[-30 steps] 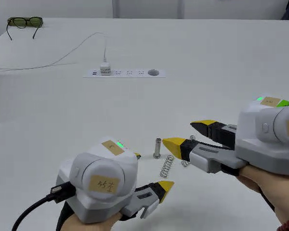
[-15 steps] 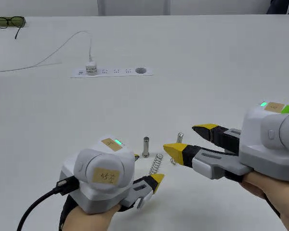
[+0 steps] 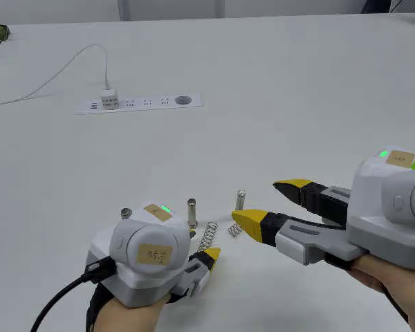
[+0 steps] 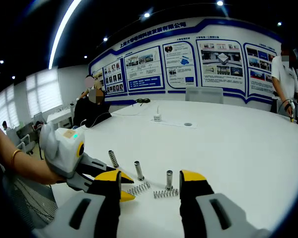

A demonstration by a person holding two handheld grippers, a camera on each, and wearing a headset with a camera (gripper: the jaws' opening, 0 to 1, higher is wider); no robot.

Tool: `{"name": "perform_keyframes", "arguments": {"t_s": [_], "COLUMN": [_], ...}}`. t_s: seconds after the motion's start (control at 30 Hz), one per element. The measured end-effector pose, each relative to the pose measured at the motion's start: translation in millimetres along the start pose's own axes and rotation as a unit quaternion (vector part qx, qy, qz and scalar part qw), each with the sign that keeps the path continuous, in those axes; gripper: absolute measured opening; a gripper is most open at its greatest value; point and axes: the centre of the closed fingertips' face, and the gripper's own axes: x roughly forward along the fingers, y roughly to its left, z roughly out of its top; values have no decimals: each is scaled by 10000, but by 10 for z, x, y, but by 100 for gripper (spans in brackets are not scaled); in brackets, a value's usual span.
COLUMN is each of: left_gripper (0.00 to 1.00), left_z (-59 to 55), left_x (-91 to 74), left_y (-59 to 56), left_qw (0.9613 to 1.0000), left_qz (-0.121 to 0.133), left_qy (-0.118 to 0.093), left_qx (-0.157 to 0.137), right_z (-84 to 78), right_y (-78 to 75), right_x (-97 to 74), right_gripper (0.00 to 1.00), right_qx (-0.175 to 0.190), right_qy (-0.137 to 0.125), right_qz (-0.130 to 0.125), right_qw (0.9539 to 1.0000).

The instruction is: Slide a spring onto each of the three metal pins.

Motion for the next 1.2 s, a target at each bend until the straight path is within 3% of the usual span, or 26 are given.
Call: {"name": "perform_keyframes", "arguments": {"t_s": [0.27,0.83,0.97,1.2], "left_gripper": [19,11,10,10], "left_z": [-76,-108,-89,60], "left_x": [44,7,-48,-198], "left_y": [-24,3,-1,-20], "left_qw": [9999,9997,9999,9994], "left_qz": [1,41,-5,-136], "left_qy": [154,221,139,-210], "left_qx": [16,-59,-97,-229], "right_z": [-29,-44,-34,24], "right_y": [-14,-21,-24,-23], "right_x": [-19,-25,-29,-26], "right_gripper": [48,48,48,48], "right_qx": [9,37,54,232], "right_qy": [33,76,71,-7], "right_qz": [-39,-103,-104,-64], "right_qw": [10000,9999,9999,9997]}}
